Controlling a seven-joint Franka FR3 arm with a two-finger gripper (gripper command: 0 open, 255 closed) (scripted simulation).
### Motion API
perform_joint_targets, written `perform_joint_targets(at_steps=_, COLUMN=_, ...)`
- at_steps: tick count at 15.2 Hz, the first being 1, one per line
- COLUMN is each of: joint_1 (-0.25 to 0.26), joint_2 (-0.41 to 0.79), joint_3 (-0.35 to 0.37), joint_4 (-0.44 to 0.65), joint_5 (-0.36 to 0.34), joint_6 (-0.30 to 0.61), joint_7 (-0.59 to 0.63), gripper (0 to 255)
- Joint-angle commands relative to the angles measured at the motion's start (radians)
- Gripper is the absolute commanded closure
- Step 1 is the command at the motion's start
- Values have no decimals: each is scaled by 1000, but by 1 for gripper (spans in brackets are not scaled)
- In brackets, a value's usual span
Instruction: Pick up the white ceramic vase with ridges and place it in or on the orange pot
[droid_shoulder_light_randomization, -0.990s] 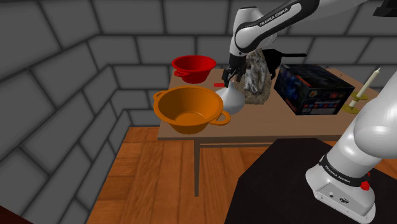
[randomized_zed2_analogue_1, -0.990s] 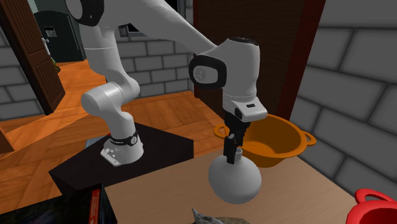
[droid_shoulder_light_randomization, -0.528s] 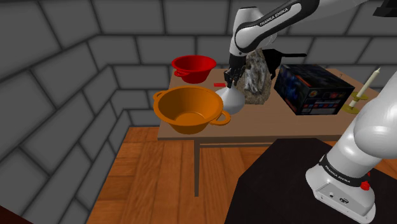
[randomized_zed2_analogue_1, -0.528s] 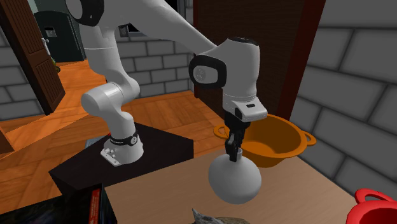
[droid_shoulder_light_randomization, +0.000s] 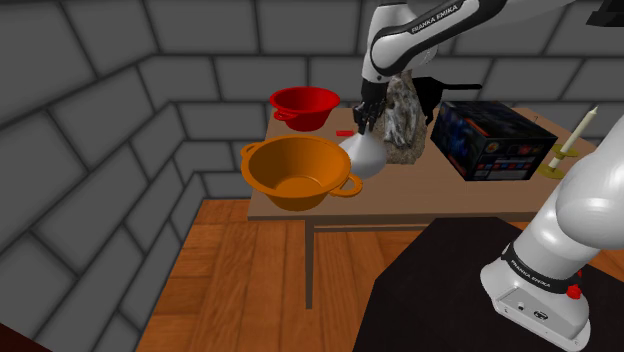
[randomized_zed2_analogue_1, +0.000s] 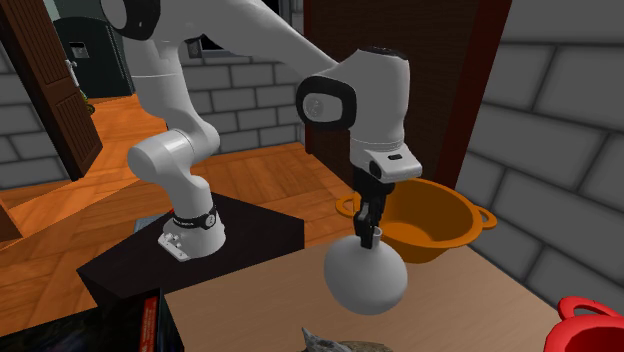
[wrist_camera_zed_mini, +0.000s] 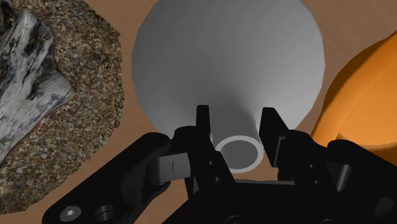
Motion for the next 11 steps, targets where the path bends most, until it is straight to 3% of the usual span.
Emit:
perform_joint_targets(at_steps=1, joint_1=1, joint_2=-10, joint_3=1, joint_4=17, joint_5=-1, joint_6=-26, joint_7=2, gripper=255)
perform_joint_targets(at_steps=11, joint_1=1, joint_2=-55, joint_3=2, joint_4=105, joint_5=-2, joint_6=-158, joint_7=3, gripper=255)
